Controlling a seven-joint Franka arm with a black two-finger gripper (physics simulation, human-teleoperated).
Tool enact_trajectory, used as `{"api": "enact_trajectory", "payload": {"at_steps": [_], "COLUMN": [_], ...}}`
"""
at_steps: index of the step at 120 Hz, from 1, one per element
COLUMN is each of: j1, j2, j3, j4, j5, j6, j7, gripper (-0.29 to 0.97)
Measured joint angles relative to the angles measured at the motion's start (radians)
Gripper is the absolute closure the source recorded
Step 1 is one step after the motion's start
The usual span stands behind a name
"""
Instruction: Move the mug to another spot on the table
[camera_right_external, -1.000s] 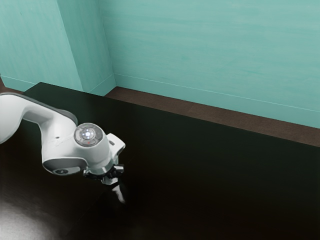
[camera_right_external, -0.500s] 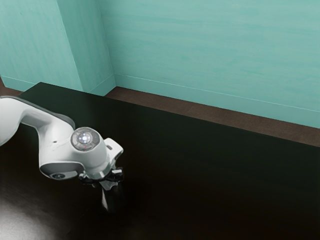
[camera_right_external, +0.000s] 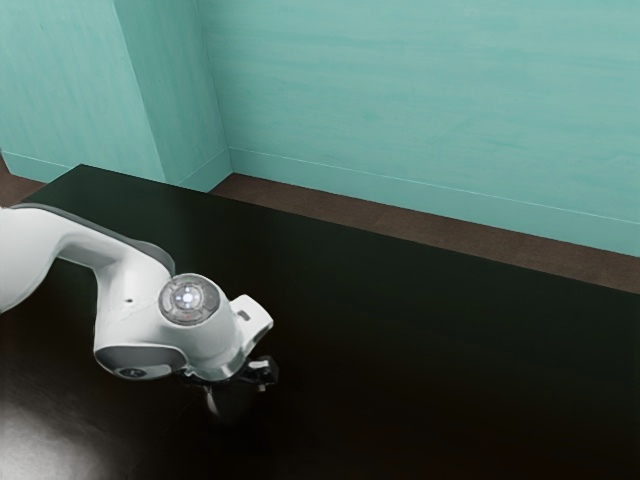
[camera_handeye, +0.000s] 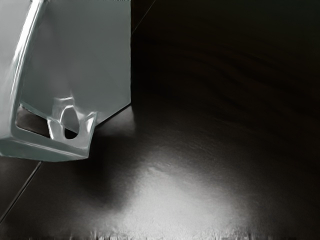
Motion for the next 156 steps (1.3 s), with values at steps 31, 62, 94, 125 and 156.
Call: {"api": "enact_trajectory", "payload": {"at_steps": [31, 62, 94, 125, 156], "j1": [-0.006, -0.060, 0.152, 0.013, -0.402], "j2": [0.013, -0.002, -0.004, 0.017, 0.011], "j3": [-0.147, -0.151, -0.144, 0.006, 0.476], "j4": [0.113, 0.299, 0.628, 0.981, 1.101], "j5": [-0.071, -0.541, -0.729, -0.743, -0.746], "j6": [-0.003, -0.247, -0.723, -0.955, -1.108], "j7": [0.027, 0.323, 0.675, 0.903, 1.065], "gripper": [0.00, 0.00, 0.00, 0.00, 0.00]}}
